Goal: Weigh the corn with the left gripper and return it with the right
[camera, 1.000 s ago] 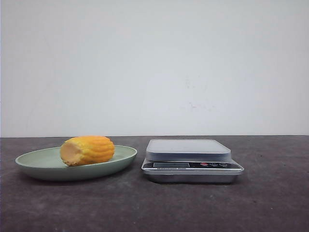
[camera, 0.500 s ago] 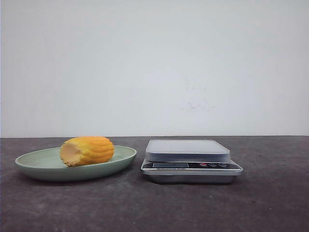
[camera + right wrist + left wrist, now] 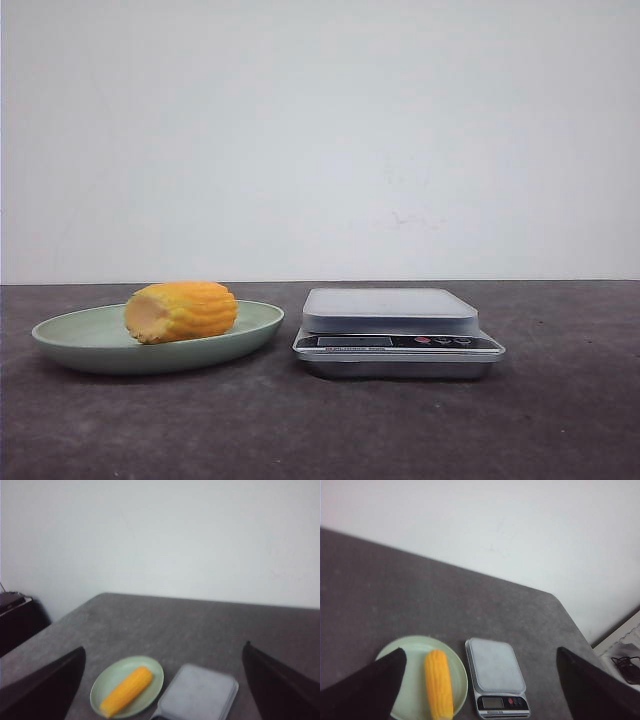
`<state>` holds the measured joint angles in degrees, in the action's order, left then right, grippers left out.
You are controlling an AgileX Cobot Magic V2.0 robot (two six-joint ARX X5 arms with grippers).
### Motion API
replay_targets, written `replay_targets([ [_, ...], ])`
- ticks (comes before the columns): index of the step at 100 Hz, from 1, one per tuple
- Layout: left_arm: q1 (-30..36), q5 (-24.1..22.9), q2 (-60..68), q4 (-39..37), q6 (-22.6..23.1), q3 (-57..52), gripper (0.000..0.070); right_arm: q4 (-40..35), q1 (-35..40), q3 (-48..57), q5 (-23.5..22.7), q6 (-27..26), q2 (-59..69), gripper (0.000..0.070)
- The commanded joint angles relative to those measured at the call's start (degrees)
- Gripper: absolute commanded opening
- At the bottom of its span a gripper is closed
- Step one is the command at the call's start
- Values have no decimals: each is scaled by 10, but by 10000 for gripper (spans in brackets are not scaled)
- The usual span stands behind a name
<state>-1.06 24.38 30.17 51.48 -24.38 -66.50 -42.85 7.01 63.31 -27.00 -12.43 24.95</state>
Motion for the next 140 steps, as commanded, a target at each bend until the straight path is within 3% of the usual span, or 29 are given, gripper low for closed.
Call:
replay_targets([
  [1, 0, 13, 28, -10, -22, -5, 594, -13, 0, 5, 0, -4, 4, 638],
  [13, 6, 38, 89, -23, -17, -5, 593, -42, 0, 3, 3, 0, 4, 637],
  [32, 63, 32, 208, -42, -8, -5, 593, -43, 0, -9, 18, 11, 4, 634],
  [56, 185, -101, 375, -88, 77, -5, 594, -44, 0, -43, 47, 15, 4, 633],
  [64, 210, -124, 436, -110, 89, -5, 595, -46, 0, -57, 48, 16, 4, 633],
  [89, 229, -118, 607, -194, 78, -5, 593, -65, 0, -68, 50, 30, -2, 631],
  [112, 229, -118, 709, -188, 78, -5, 588, -68, 0, -67, 50, 30, -11, 631],
  [115, 229, -118, 716, -183, 78, -5, 556, -69, 0, -67, 50, 30, -11, 631],
  [118, 229, -118, 722, -178, 79, -5, 461, -70, 0, -67, 50, 30, -12, 631],
  [121, 229, -118, 725, -172, 79, -5, 312, -70, 0, -67, 50, 30, -13, 631],
  [126, 229, -118, 725, -164, 85, -5, 0, -70, 0, -67, 50, 26, -13, 631],
  [129, 229, -117, 725, -164, 87, -5, 26, -70, 0, -67, 50, 25, -13, 631],
  [140, 229, -117, 699, -162, 88, -12, 0, -69, 0, -67, 50, 23, -13, 630],
])
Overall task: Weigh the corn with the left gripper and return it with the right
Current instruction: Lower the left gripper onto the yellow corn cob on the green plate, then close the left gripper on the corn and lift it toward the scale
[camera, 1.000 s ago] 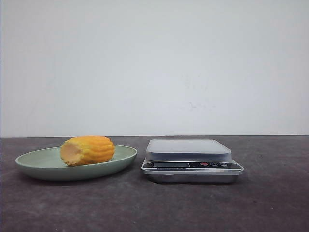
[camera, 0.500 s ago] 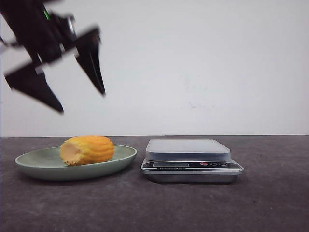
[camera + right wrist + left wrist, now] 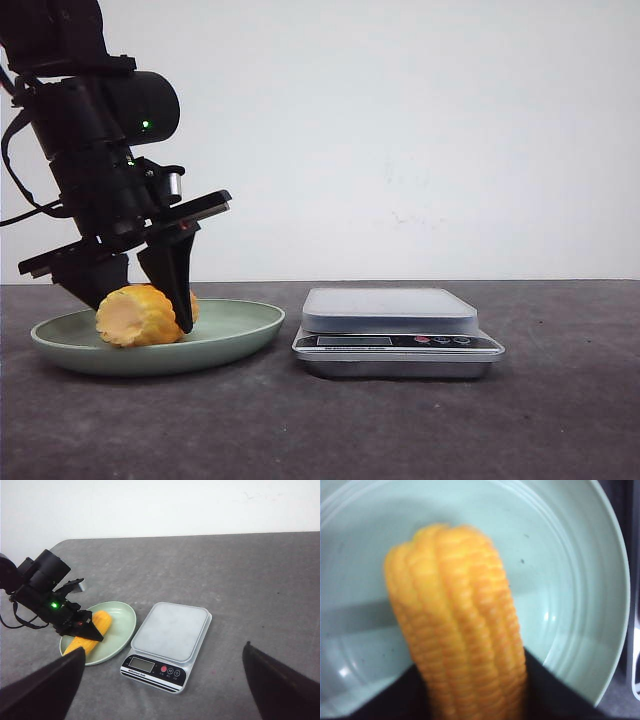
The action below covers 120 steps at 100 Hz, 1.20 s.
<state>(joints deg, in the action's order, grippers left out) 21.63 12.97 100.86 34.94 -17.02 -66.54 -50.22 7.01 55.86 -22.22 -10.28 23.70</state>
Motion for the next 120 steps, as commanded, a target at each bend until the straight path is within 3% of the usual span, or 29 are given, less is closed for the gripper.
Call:
replay_targets([
  [1, 2, -3, -12, 3, 14, -13, 0, 5, 0, 7, 2, 2, 0, 630],
  [24, 6, 50, -126, -19, -7, -82, 0, 7, 0, 7, 5, -24, 0, 628],
  [57, 61, 50, -199, -111, -30, -216, 0, 9, 0, 7, 4, -30, 0, 609],
  [83, 112, 20, -138, -154, -52, -228, 1, 8, 0, 7, 2, -29, 0, 609],
  [120, 148, 54, 56, -148, -146, -228, 3, -34, 0, 7, 2, -27, 0, 609],
])
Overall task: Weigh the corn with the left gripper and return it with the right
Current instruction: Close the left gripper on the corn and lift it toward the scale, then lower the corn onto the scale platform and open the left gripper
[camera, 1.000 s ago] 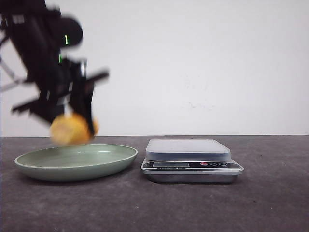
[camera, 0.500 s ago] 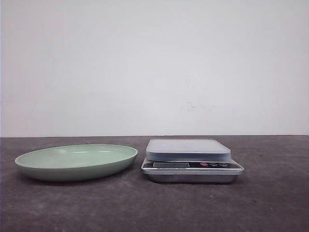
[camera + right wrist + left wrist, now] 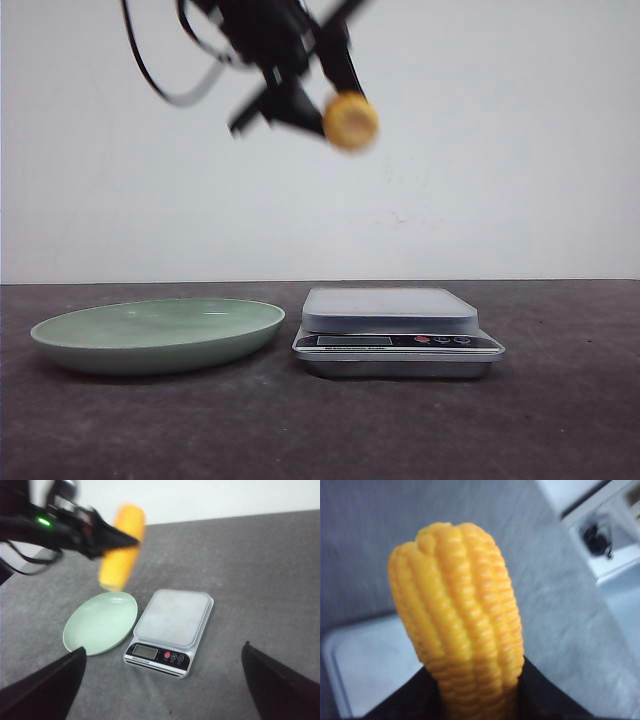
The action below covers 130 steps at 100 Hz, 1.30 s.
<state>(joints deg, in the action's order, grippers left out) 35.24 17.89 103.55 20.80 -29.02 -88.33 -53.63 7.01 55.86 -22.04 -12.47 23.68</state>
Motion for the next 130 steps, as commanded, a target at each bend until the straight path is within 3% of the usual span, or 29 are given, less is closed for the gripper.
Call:
replay_targets([
  [1, 13, 5, 34, -6, -29, -10, 3, 0, 0, 7, 0, -5, 0, 609],
  [14, 25, 6, 87, -5, -52, -10, 3, -12, 0, 7, 0, -4, 0, 609],
  [50, 43, -1, 155, 28, -52, -10, 12, -27, 0, 7, 0, -2, 0, 609],
  [58, 43, -5, 155, 30, -51, -10, 87, -26, 0, 7, 0, -2, 0, 609],
  [73, 42, -14, 155, 33, -52, -10, 364, -25, 0, 7, 0, -2, 0, 609],
  [80, 41, -14, 155, 38, -51, -10, 443, -26, 0, 7, 0, -2, 0, 609],
  [114, 41, -21, 155, 38, -67, -10, 452, -26, 0, 7, 0, -1, 0, 609],
  [130, 41, -20, 155, 39, -69, -14, 601, -26, 0, 7, 0, 2, 0, 609],
])
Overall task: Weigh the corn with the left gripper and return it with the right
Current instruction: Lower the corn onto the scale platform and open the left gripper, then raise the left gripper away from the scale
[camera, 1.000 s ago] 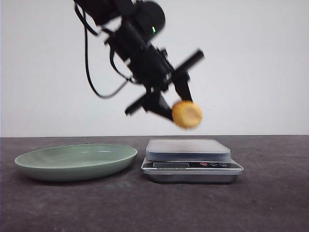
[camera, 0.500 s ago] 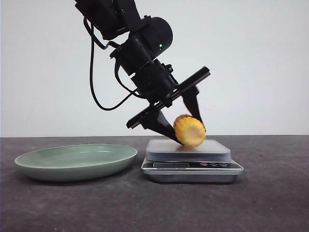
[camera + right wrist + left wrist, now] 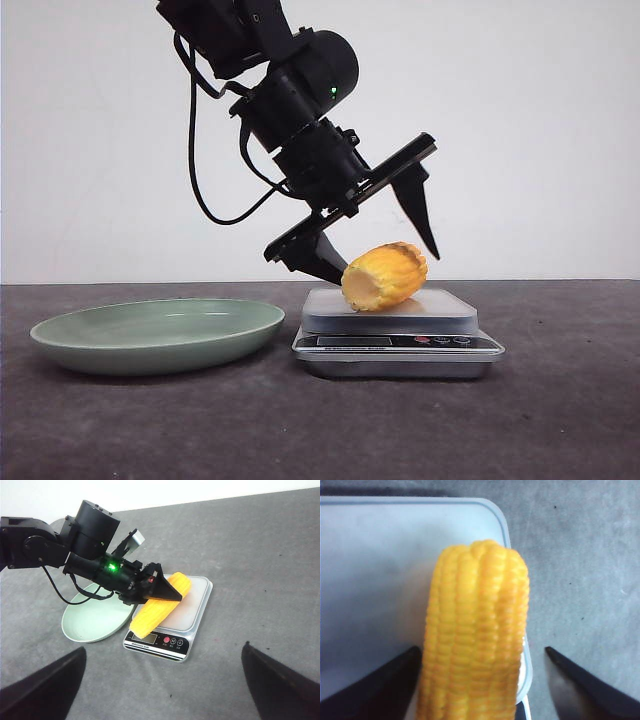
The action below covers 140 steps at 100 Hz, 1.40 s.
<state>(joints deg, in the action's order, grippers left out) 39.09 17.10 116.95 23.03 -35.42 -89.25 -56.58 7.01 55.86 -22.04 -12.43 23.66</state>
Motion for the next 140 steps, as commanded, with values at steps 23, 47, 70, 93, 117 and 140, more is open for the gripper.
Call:
replay_targets([
  [23, -4, -69, 3, 52, -11, -10, 700, 3, 0, 7, 0, 5, 0, 609],
  [47, -27, -80, -20, 142, 5, -69, 700, -1, 0, 7, 3, 9, 0, 609],
  [70, -30, -80, -104, 214, 70, -132, 654, -1, 0, 7, 27, 9, 1, 609],
  [93, -26, -91, -258, 237, 121, -134, 461, -1, 0, 7, 28, 9, 1, 609],
  [117, -25, -110, -434, 298, 172, -134, 57, 4, 0, 7, 24, 9, 1, 609],
  [140, -23, -118, -580, 370, 164, -134, 7, 59, 0, 7, -11, 7, 12, 521],
])
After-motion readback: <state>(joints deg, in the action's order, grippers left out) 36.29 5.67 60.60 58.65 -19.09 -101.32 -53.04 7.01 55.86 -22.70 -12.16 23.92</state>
